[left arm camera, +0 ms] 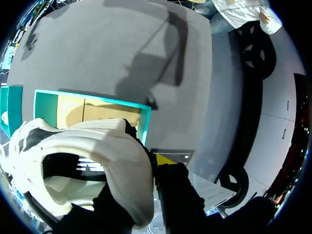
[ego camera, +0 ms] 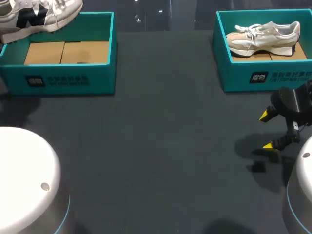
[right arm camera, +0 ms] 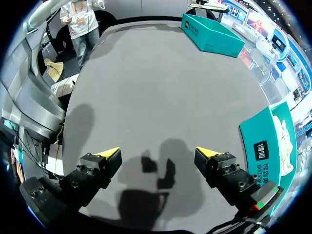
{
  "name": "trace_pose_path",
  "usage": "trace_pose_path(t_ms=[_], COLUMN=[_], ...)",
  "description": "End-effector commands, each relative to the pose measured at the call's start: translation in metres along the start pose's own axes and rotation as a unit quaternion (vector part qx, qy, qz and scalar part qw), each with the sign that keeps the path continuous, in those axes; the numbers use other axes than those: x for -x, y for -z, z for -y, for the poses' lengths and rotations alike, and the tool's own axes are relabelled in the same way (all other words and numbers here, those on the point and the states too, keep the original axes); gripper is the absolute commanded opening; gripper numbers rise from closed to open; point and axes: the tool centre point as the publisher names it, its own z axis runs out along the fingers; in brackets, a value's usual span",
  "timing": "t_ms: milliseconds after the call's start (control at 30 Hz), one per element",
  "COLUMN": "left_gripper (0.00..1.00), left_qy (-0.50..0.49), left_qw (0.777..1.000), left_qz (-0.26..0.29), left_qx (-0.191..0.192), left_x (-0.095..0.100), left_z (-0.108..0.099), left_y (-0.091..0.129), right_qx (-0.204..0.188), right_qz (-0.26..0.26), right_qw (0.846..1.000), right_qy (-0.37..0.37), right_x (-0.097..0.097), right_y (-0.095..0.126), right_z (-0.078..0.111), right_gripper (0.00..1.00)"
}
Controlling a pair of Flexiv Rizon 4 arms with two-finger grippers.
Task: Take the shoe out of the shoebox, open the shoe tongue, remove and reinsert the insole, then place the shoe into the shoebox
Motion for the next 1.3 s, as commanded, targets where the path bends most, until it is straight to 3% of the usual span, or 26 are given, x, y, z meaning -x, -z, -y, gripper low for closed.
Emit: trace_pose_path(t_ms=[33, 233, 633, 1000, 1300], left_gripper=[0.00, 0.00, 0.00, 0.00, 0.00], left_qy=[-0.040, -0.116, -0.116, -0.127, -0.145], left_qw=[0.999, 0.993, 0.993, 0.990, 0.986], left_qz=[-0.024, -0.022, -0.022, -0.067, -0.081], left_qx=[0.011, 0.024, 0.024, -0.001, -0.012], left_x=[0.003, 0.011, 0.011, 0.034, 0.044], left_z=[-0.012, -0.016, -0.016, -0.024, -0.015], left_y=[-0.013, -0.030, -0.030, -0.082, -0.101], right_qx=[-0.001, -0.001, -0.001, -0.001, -0.001], right_qz=[0.002, 0.002, 0.002, 0.002, 0.002], right_qw=[1.000, 1.000, 1.000, 1.000, 1.000], right_qy=[0.000, 0.000, 0.000, 0.000, 0.000], right_x=[-0.002, -0.002, -0.002, -0.002, -0.002], right_y=[0.000, 0.000, 0.000, 0.000, 0.000], right_z=[0.000, 0.000, 0.000, 0.000, 0.000], right_gripper=[1.00, 1.00, 1.00, 1.00, 1.00])
